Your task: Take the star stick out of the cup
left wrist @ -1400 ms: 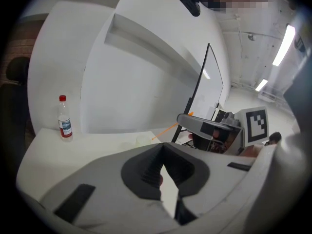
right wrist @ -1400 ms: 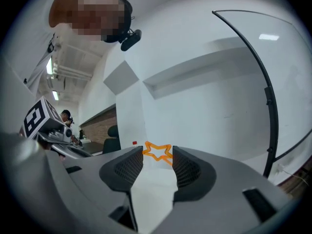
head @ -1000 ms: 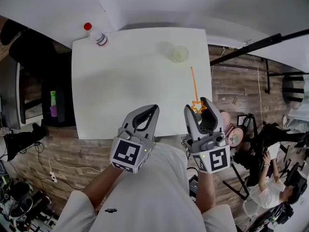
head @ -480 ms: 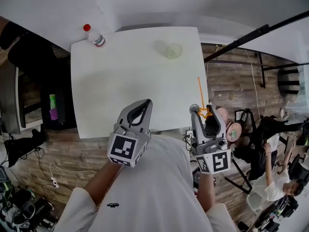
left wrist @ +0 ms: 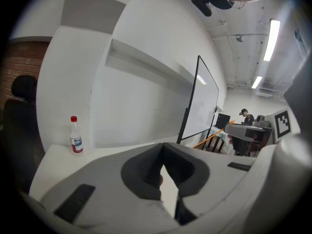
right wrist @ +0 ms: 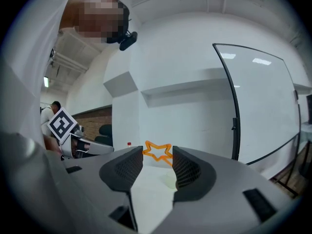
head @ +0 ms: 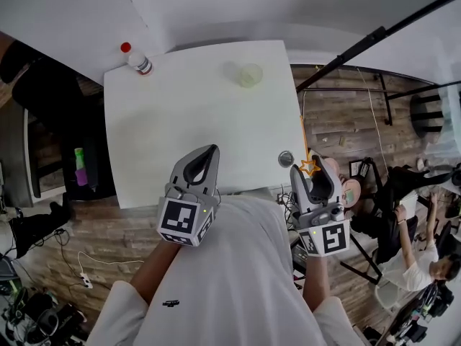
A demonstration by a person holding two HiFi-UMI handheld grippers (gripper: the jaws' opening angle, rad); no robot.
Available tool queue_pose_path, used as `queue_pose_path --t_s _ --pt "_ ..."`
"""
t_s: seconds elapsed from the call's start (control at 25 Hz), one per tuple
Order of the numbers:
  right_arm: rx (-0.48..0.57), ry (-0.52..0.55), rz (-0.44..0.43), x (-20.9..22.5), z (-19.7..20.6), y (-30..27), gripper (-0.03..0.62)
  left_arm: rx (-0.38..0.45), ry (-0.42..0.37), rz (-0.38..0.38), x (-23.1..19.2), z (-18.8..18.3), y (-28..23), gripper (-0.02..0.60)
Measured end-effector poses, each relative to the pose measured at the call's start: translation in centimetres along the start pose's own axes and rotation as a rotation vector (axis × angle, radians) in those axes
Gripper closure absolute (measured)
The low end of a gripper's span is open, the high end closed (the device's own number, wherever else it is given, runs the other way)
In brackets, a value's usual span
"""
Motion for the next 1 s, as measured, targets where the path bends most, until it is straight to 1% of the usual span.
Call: queue_pose_path --t_s 0.2,0.4,0.68,1.0 --pt "-0.005 0.013 -0.024 0.2 0.0 0.1 0.402 0.016 -0.012 -0.010 0.5 -0.3 0.2 0.578" --pt "0.003 -0.008 -0.036 0.1 0.2 -0.1 0.402 0.020 -0.022 -0.010 0.4 -0.6 0.3 0.578" --pt "-0.013 0.000 -0.098 -0.9 -0.2 -0.1 0.402 0.013 -0.038 0.011 0.9 -0.6 0.6 0.578" --pt "-0.031 0.016 -0.101 -1.2 0.0 0.3 0.402 0.014 -0.042 0.033 1.8 -0.4 0.2 0.578"
Point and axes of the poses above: the fingertips, and each gripper's own axes: y backward along the fingers, x to its right, z out of its underside, the point moved 8 cm from there along y, backward along the fingers, and after that the axes turned 7 degrees about -x, right-handed, at the moved point
